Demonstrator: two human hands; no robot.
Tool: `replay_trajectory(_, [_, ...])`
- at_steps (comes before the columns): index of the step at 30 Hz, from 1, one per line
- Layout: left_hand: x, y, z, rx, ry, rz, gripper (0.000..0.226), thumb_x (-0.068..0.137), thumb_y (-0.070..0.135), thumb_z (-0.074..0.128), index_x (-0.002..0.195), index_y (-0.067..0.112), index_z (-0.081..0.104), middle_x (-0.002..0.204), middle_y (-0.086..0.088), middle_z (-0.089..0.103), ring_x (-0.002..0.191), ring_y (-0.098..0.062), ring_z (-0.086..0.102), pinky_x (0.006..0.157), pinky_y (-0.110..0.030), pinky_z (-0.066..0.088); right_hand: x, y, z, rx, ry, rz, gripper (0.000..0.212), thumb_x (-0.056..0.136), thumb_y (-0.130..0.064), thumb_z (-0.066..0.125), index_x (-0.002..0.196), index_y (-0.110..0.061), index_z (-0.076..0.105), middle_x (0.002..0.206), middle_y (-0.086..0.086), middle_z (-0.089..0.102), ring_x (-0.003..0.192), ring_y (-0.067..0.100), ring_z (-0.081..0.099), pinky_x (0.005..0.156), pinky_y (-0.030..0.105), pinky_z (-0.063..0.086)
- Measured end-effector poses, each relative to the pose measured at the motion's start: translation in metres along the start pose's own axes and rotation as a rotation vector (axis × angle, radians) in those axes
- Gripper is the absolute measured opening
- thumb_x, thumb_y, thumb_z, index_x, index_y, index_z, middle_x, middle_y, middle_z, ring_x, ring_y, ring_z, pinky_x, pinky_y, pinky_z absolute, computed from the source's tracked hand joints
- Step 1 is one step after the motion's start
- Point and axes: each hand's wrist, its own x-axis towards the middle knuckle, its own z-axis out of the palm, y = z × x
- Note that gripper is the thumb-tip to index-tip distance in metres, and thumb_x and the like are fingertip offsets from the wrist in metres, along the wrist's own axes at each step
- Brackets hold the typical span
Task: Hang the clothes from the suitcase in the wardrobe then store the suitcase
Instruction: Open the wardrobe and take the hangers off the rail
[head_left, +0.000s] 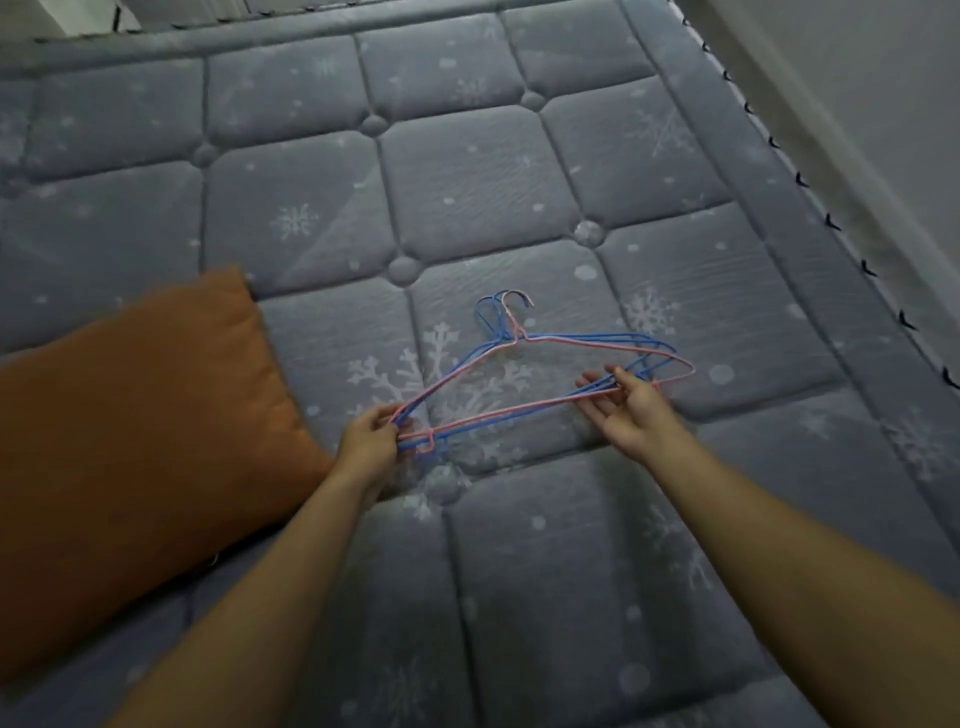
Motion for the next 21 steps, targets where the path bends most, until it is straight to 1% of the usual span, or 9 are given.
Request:
replay_trajectory(2, [0.014, 0.004, 0.004, -0.065, 0.024, 0.000, 0.030, 0.101, -0.012, 0.040, 0.115, 0.005, 0.060, 0.087, -0.011, 0.064, 0.052, -0.006, 0.067, 0.051, -0.024, 0.055, 0.015, -0.003, 0.006, -0.052, -0.001, 0.009, 0.015, 0.103, -0.020, 0.052, 0.091, -0.014, 0.059, 0.085, 0.014, 0.062, 0.082, 0.027, 0.066, 0.062, 0.044, 0.063])
replay_trajectory(6, [0.021, 0.008, 0.002, -0.136, 0.016, -0.035, 0.029, 0.101, 0.011, 0.056, 0.128, 0.008, 0.064, 0.104, -0.009, 0.064, 0.076, -0.017, 0.062, 0.067, -0.033, 0.050, 0.021, -0.003, 0.005, -0.069, -0.011, 0.095, 0.012, 0.097, -0.020, 0.059, 0.088, -0.012, 0.059, 0.090, 0.015, 0.059, 0.089, 0.029, 0.062, 0.086, 0.045, 0.056])
replay_trajectory(8, [0.016, 0.010, -0.002, -0.103, -0.044, -0.051, 0.034, 0.102, 0.024, 0.056, 0.134, 0.016, 0.061, 0.116, -0.002, 0.060, 0.097, -0.017, 0.058, 0.087, -0.038, 0.049, 0.015, 0.001, -0.001, -0.014, -0.011, 0.102, 0.014, 0.095, -0.021, 0.059, 0.103, -0.010, 0.058, 0.104, 0.019, 0.061, 0.099, 0.033, 0.064, 0.093, 0.047, 0.055])
replay_trajectory(10, [0.011, 0.010, -0.006, -0.036, -0.081, -0.036, 0.040, 0.103, 0.030, 0.054, 0.142, 0.019, 0.055, 0.125, 0.004, 0.054, 0.114, -0.017, 0.051, 0.104, -0.045, 0.044, 0.009, 0.005, -0.013, 0.043, -0.003, 0.098, 0.033, 0.095, -0.025, 0.058, 0.124, -0.009, 0.051, 0.118, 0.023, 0.058, 0.112, 0.037, 0.062, 0.103, 0.049, 0.050])
replay_trajectory(11, [0.007, 0.009, -0.008, -0.031, -0.089, -0.030, 0.042, 0.102, 0.032, 0.053, 0.142, 0.020, 0.054, 0.128, 0.005, 0.053, 0.117, -0.017, 0.049, 0.107, -0.047, 0.041, 0.003, 0.007, -0.022, 0.058, -0.003, 0.096, 0.039, 0.095, -0.027, 0.057, 0.129, -0.010, 0.049, 0.123, 0.023, 0.057, 0.117, 0.039, 0.060, 0.106, 0.050, 0.048])
replay_trajectory(14, [-0.009, 0.011, -0.010, -0.066, -0.107, -0.051, 0.030, 0.097, 0.038, 0.056, 0.124, 0.024, 0.063, 0.131, 0.001, 0.058, 0.118, -0.020, 0.053, 0.103, -0.049, 0.042, -0.017, 0.009, -0.056, 0.066, -0.001, 0.102, 0.034, 0.096, -0.031, 0.054, 0.125, -0.013, 0.054, 0.128, 0.022, 0.059, 0.121, 0.039, 0.060, 0.107, 0.051, 0.047])
replay_trajectory(16, [-0.023, 0.013, -0.005, -0.083, -0.087, -0.078, 0.026, 0.091, 0.039, 0.057, 0.108, 0.023, 0.069, 0.127, -0.008, 0.066, 0.113, -0.023, 0.061, 0.089, -0.044, 0.048, -0.038, 0.008, -0.084, 0.042, 0.014, 0.111, 0.024, 0.096, -0.034, 0.052, 0.111, -0.016, 0.059, 0.129, 0.020, 0.061, 0.117, 0.038, 0.062, 0.107, 0.052, 0.046])
replay_trajectory(19, [-0.053, 0.017, 0.011, -0.139, -0.113, -0.127, 0.021, 0.099, 0.030, 0.053, 0.112, 0.021, 0.067, 0.108, -0.004, 0.069, 0.093, -0.016, 0.064, 0.076, -0.034, 0.049, -0.072, 0.002, -0.129, 0.039, 0.042, 0.104, 0.029, 0.096, -0.038, 0.050, 0.111, -0.016, 0.060, 0.129, 0.021, 0.061, 0.120, 0.038, 0.061, 0.102, 0.052, 0.049])
replay_trajectory(21, [-0.080, 0.017, 0.030, -0.125, -0.169, -0.146, 0.025, 0.104, 0.026, 0.048, 0.121, 0.018, 0.063, 0.104, -0.002, 0.066, 0.090, -0.014, 0.062, 0.079, -0.033, 0.051, -0.101, -0.005, -0.165, 0.072, 0.070, 0.079, 0.035, 0.096, -0.040, 0.049, 0.119, -0.015, 0.060, 0.129, 0.021, 0.061, 0.122, 0.038, 0.060, 0.099, 0.051, 0.050])
